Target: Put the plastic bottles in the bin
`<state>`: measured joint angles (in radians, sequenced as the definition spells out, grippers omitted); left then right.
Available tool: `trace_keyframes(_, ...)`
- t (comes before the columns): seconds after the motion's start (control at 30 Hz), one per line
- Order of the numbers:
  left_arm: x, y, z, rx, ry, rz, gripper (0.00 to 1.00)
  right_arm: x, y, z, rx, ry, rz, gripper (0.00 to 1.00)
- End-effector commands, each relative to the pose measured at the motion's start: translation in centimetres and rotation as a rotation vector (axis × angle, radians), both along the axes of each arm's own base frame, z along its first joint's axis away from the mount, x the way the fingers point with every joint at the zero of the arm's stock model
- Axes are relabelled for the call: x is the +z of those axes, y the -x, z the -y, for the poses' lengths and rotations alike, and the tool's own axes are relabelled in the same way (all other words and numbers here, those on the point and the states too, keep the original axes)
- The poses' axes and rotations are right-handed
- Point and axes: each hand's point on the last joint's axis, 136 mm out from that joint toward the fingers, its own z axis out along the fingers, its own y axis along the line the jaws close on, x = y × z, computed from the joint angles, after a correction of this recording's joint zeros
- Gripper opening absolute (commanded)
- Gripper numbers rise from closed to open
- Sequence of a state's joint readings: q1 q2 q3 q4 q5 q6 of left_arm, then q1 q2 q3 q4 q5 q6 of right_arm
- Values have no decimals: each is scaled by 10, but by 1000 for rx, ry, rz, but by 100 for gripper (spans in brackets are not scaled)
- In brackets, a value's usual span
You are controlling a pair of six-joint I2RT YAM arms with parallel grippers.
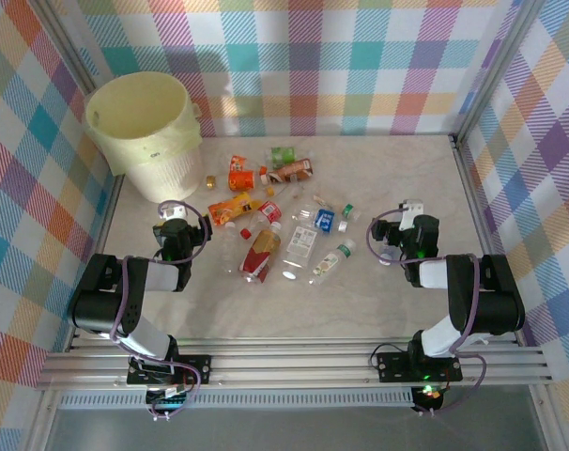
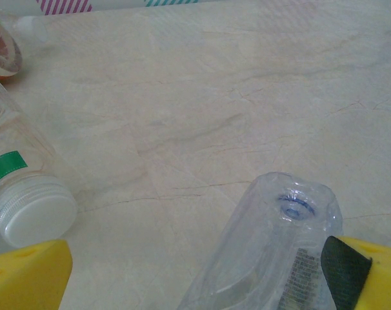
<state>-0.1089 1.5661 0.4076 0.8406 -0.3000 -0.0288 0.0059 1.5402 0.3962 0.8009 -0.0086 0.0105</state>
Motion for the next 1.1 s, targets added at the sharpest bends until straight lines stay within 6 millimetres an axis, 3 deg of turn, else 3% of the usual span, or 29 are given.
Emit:
trace_keyframes(0.0, 0, 3, -3, 5, -13, 4, 100, 14, -7, 0, 0, 2, 52, 100)
trace_keyframes(0.1, 3, 1, 1, -23, -14, -4, 100, 15, -7, 0, -2, 3, 58, 100)
trace_keyframes(0.23, 25, 6, 3, -36, -14, -13, 100, 28, -3, -3, 12, 1, 59, 100)
trace_keyframes(0.4, 55, 27, -7, 20, -5, 4, 100, 44, 5, -4, -3, -47, -45, 100)
trace_keyframes(0.53, 71, 43, -16, 124, 108, 11, 100, 53, 9, -4, -80, -166, -171, 100)
trace_keyframes(0.7, 70, 59, -11, 186, 261, -117, 100, 30, 34, 16, -345, -315, -378, 100)
trace_keyframes(0.87, 70, 67, 18, 79, 402, -172, 100, 5, 59, 4, -421, -470, -536, 100)
trace_keyframes(1.07, 65, 80, 23, 88, 479, -195, 100, -15, 65, -13, -365, -505, -628, 100)
